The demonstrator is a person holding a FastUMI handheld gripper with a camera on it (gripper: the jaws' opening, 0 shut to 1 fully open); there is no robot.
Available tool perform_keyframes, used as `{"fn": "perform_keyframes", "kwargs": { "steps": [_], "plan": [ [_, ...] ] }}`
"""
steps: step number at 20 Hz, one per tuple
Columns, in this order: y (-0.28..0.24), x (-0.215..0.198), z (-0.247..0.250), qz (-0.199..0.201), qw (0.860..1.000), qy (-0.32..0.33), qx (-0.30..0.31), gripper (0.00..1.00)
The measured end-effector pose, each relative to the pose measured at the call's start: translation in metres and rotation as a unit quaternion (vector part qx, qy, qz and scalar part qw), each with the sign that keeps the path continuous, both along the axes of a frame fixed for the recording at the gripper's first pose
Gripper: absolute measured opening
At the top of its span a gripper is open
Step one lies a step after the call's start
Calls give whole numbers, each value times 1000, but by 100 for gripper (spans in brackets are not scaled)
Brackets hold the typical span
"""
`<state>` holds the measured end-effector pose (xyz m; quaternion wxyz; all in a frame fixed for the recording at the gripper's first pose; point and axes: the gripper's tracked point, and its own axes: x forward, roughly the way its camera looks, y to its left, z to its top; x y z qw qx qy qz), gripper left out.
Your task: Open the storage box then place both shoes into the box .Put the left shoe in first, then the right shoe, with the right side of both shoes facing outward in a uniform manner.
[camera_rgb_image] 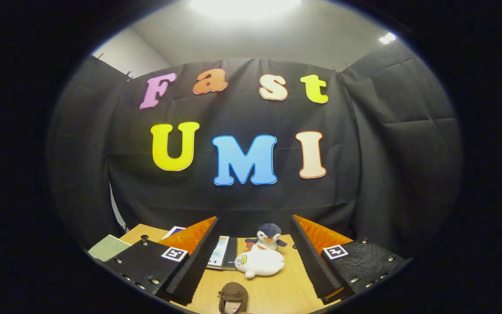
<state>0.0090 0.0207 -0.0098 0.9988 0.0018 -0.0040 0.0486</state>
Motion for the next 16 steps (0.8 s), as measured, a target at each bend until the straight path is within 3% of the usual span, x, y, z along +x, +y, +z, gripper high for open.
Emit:
{"fn": "perform_keyframes", "kwargs": {
  "steps": [4,11,16],
  "plan": [
    [8,7,-9,31,999,-1,6,98],
    [27,14,-37,51,998,20,33,97],
    [60,22,-81,95,989,82,76,97]
  ]
}}
